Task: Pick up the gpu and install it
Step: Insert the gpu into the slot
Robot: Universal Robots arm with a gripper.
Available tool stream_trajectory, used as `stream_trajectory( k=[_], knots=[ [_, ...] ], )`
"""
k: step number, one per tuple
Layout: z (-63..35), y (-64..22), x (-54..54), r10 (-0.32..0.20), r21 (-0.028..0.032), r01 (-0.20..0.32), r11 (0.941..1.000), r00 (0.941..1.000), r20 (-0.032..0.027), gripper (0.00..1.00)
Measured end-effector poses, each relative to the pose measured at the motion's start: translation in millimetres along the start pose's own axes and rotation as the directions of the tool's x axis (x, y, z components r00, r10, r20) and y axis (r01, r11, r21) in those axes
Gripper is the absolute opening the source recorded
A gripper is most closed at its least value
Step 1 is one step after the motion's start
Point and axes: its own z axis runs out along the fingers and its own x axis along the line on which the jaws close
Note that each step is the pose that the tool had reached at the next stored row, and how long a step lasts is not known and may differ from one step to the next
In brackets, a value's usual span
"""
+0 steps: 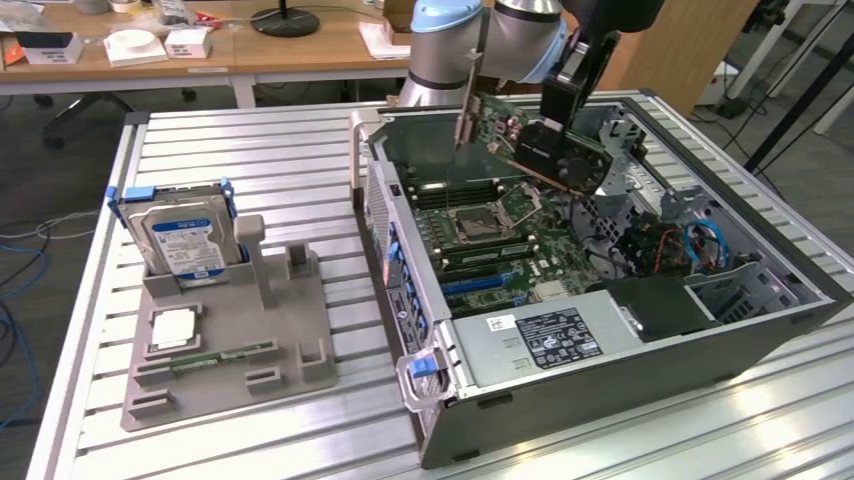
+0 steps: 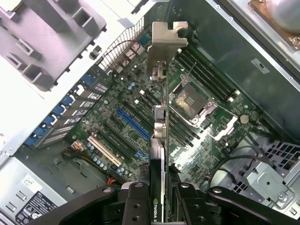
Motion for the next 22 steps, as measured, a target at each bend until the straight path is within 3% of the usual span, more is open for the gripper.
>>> stream_trajectory(
  k=[22],
  knots=[
    [0.0,0.0,0.0,-0.116,-0.0034,0.116,0.9932,0.9932,-0.0049,0.26]
  ],
)
